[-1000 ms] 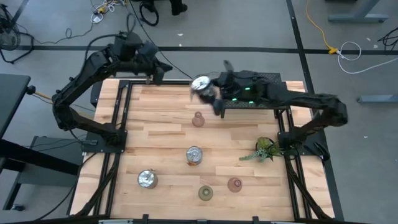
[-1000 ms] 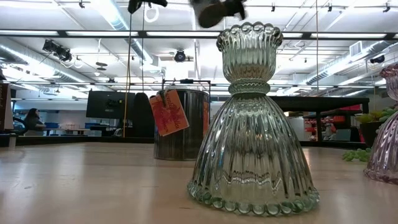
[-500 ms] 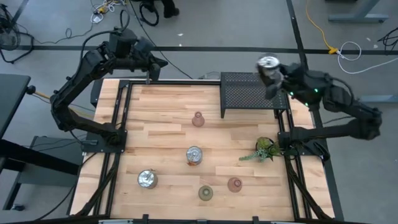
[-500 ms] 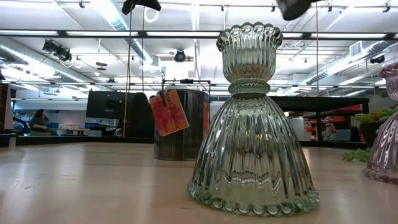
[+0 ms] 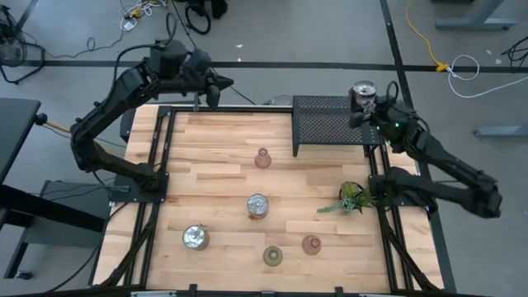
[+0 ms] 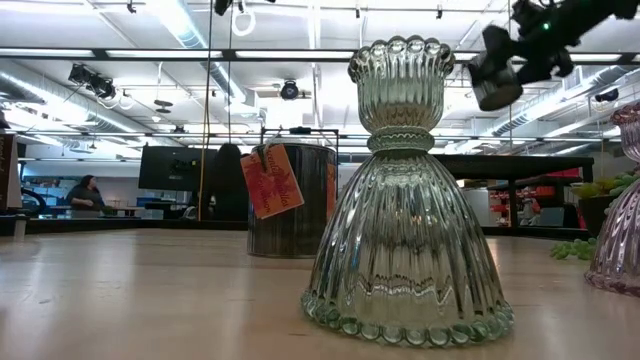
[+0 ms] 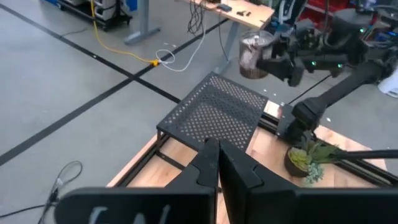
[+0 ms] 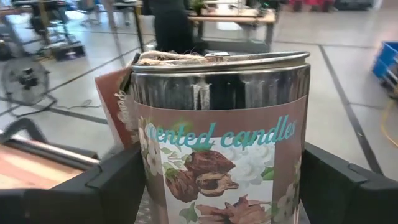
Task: Pick & Place candle stick holders
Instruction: Put the top silver scented candle on the shelf
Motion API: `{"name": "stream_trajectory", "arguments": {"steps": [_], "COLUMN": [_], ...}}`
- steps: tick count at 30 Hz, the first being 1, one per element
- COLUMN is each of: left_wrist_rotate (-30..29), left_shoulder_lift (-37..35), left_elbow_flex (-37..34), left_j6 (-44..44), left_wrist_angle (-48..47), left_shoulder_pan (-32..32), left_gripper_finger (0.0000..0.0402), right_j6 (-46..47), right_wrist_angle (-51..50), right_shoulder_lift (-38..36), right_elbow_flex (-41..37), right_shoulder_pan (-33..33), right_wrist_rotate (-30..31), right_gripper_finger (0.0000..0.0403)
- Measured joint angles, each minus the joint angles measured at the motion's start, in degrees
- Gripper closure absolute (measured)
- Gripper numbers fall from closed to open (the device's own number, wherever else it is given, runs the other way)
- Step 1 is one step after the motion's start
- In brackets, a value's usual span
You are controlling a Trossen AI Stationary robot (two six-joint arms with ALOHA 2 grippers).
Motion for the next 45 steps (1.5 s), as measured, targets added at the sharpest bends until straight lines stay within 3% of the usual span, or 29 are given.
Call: {"name": "stream_trajectory", "arguments": {"steps": [6,10,15,25,30,33,36,45], "left_wrist_rotate": [-0.3,-0.7,-0.1,0.7,0.7,0.9,0.9,1.0], "left_shoulder_lift": [1.3,2.9,5.7,9.3,9.3,9.3,9.3,9.3], "left_elbow_flex": [0.0,0.0,0.0,0.0,0.0,0.0,0.0,0.0], "left_j6": [0.0,0.0,0.0,0.6,0.7,0.8,2.8,3.1], "left_wrist_angle": [0.1,0.6,0.3,0.2,0.2,0.3,0.3,0.6], "left_shoulder_pan": [-1.4,-1.8,-2.2,-3.1,-2.9,-2.8,-2.7,-2.7], "left_gripper_finger": [0.039,0.039,0.039,0.039,0.039,0.039,0.039,0.039], "right_j6": [-0.6,0.4,2.0,5.8,3.7,3.4,4.6,4.0], "right_wrist_angle": [6.7,11.7,10.4,17.0,17.7,21.8,26.5,34.7], "right_shoulder_lift": [-0.4,-0.5,-1.6,-3.6,-4.6,-4.6,-2.1,4.7], "right_elbow_flex": [-5.6,-7.1,-7.3,-16.3,-17.1,-19.2,-22.2,-24.4], "right_shoulder_pan": [-11.2,-12.0,-11.6,-11.6,-12.2,-13.3,-13.9,-14.7], "right_wrist_rotate": [-10.7,-11.4,-14.6,-13.9,-3.6,-3.9,-5.9,0.2], "right_gripper_finger": [0.0073,0.0073,0.0073,0.0073,0.0073,0.0073,0.0073,0.0073]}}
